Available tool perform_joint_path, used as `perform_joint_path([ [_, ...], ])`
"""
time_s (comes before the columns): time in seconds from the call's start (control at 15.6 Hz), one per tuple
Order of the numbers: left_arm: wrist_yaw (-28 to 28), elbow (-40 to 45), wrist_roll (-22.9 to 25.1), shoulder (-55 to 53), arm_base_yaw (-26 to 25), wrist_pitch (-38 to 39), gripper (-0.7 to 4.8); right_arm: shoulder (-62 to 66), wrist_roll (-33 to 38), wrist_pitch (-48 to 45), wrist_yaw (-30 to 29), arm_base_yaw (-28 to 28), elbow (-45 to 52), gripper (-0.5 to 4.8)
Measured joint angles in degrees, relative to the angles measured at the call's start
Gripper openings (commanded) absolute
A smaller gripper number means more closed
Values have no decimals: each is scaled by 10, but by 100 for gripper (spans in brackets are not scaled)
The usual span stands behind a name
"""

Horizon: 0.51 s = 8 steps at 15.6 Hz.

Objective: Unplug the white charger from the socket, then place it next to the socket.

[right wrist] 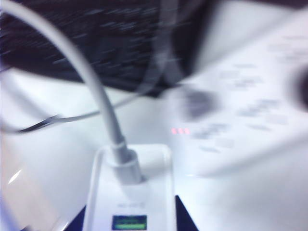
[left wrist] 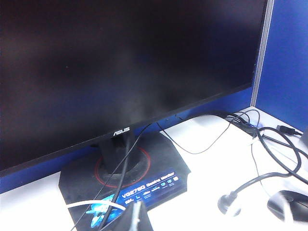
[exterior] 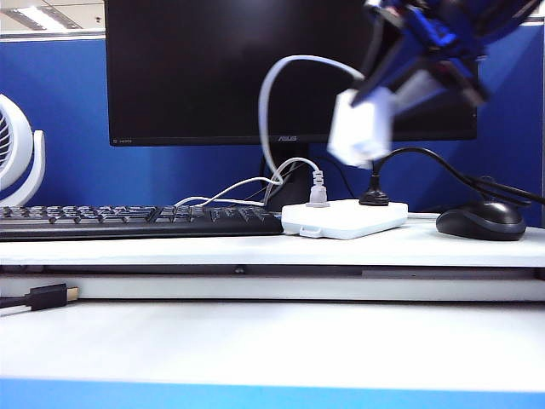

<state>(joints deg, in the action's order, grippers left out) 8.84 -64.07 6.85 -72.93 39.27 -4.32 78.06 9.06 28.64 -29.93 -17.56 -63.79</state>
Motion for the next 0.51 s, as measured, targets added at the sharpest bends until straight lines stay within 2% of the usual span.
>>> perform_joint_path([
  [0.13,0,0,0,0,0,1,-5,1,9,24,65,24,0,84],
  [0.26,0,0,0,0,0,1,-5,4,65,24,112,28,0,84],
  [0.38,0,0,0,0,0,1,-5,26,116,18,118,28,0,84],
  [0.51,0,0,0,0,0,1,-5,52,197,22,119,28,0,83],
])
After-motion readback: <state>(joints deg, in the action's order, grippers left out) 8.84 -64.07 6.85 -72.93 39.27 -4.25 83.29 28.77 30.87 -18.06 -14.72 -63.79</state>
